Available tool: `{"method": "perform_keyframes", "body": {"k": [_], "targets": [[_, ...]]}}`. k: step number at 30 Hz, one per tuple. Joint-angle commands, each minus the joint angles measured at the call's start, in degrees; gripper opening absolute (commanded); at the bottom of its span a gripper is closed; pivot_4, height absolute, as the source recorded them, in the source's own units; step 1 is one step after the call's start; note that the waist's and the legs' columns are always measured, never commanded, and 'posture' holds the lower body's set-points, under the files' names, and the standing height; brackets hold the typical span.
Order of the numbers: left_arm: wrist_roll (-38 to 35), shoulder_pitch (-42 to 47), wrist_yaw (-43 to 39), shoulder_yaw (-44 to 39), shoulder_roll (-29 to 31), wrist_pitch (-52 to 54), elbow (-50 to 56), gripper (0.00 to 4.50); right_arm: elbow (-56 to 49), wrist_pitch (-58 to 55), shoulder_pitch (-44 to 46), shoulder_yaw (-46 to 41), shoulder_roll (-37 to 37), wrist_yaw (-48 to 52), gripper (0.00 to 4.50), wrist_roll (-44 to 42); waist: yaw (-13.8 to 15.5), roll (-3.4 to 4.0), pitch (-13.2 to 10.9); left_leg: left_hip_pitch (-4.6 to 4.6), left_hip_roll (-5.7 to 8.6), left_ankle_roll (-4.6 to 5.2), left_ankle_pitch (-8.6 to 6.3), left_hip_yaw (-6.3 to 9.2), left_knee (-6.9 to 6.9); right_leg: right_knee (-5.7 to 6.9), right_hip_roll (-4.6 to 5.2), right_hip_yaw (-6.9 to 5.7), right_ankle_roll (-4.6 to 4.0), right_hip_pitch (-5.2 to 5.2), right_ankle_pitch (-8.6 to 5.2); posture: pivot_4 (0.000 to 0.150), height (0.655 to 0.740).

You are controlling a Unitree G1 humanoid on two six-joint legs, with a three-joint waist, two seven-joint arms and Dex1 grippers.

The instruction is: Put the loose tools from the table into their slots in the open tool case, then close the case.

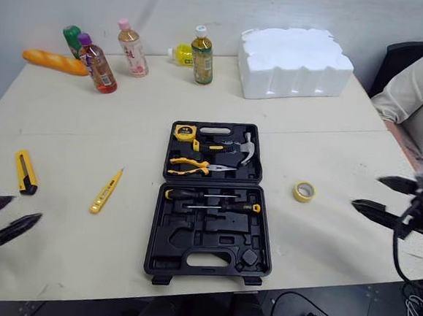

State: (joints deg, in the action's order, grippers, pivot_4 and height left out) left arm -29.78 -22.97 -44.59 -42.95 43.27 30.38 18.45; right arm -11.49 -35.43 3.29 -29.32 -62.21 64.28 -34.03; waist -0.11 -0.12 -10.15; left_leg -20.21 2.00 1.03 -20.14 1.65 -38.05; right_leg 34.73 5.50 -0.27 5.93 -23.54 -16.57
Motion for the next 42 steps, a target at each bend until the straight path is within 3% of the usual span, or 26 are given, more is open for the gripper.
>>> {"method": "perform_keyframes", "body": {"k": [1, 6, 14, 27, 30, 37, 42], "targets": [[-1.3, 0.7, 4.4, 1.2, -0.6, 4.5, 6.5, 4.5, -8.2, -5.1, 5.0, 2.3, 1.1, -2.0, 4.46, -7.6, 0.1, 0.0, 0.0, 0.0, -0.01, -0.04, 0.01, 0.01, 0.0, 0.0, -0.01, -0.02, 0.0, -0.01, 0.0, 0.15, 0.74], [-2.7, 5.9, 9.4, 6.9, -1.8, 11.1, 9.6, 4.5, -15.6, -8.0, 18.4, 14.2, 8.6, -8.0, 4.46, -12.5, 0.0, -0.07, 0.0, -0.01, -0.01, -0.14, 0.07, 0.04, -0.04, 0.05, -0.07, -0.05, 0.01, -0.02, 0.01, 0.15, 0.74], [6.6, 13.4, 14.4, 19.5, -0.9, 9.3, 4.9, 4.5, -16.8, -6.8, 31.3, 30.3, 16.8, -7.8, 4.46, -9.2, 0.1, -0.09, 0.0, -0.15, 0.09, -0.36, 0.2, 0.06, -0.06, 0.02, -0.05, -0.13, 0.03, -0.15, 0.02, 0.15, 0.74], [12.9, 20.0, 23.4, 28.9, -3.4, 19.1, 2.6, 4.5, -14.8, -4.4, 35.5, 35.8, 23.5, -8.5, 4.46, -4.7, 0.2, -0.15, 0.0, -0.14, 0.09, -0.41, 0.23, 0.09, -0.07, 0.06, -0.02, -0.27, 0.04, -0.14, 0.02, 0.15, 0.74], [13.0, 20.4, 24.2, 27.8, -3.7, 20.2, 0.4, 3.68, -14.7, -4.5, 35.1, 35.4, 23.2, -7.9, 4.5, -4.6, 0.1, -0.11, 0.0, -0.07, 0.1, -0.43, 0.27, 0.11, -0.07, 0.19, 0.01, -0.27, 0.04, -0.1, 0.02, 0.15, 0.74], [12.7, 21.4, 21.9, 26.5, -1.6, 19.1, -1.5, 0.67, -14.6, -4.7, 35.1, 35.0, 22.5, -6.5, 4.5, -4.4, -0.2, -0.08, 0.1, 0.01, 0.05, -0.61, 0.38, 0.17, -0.02, 0.39, -0.05, -0.3, -0.05, -0.14, -0.03, 0.15, 0.74], [8.0, 23.5, 11.0, 23.8, 4.9, 14.9, 0.3, 0.52, -15.5, -5.1, 34.2, 34.4, 21.3, -6.0, 4.5, -4.7, -0.2, -0.12, 0.0, -0.06, 0.01, -0.63, 0.37, 0.17, 0.02, 0.36, -0.06, -0.3, -0.11, -0.23, -0.06, 0.15, 0.74]]}}
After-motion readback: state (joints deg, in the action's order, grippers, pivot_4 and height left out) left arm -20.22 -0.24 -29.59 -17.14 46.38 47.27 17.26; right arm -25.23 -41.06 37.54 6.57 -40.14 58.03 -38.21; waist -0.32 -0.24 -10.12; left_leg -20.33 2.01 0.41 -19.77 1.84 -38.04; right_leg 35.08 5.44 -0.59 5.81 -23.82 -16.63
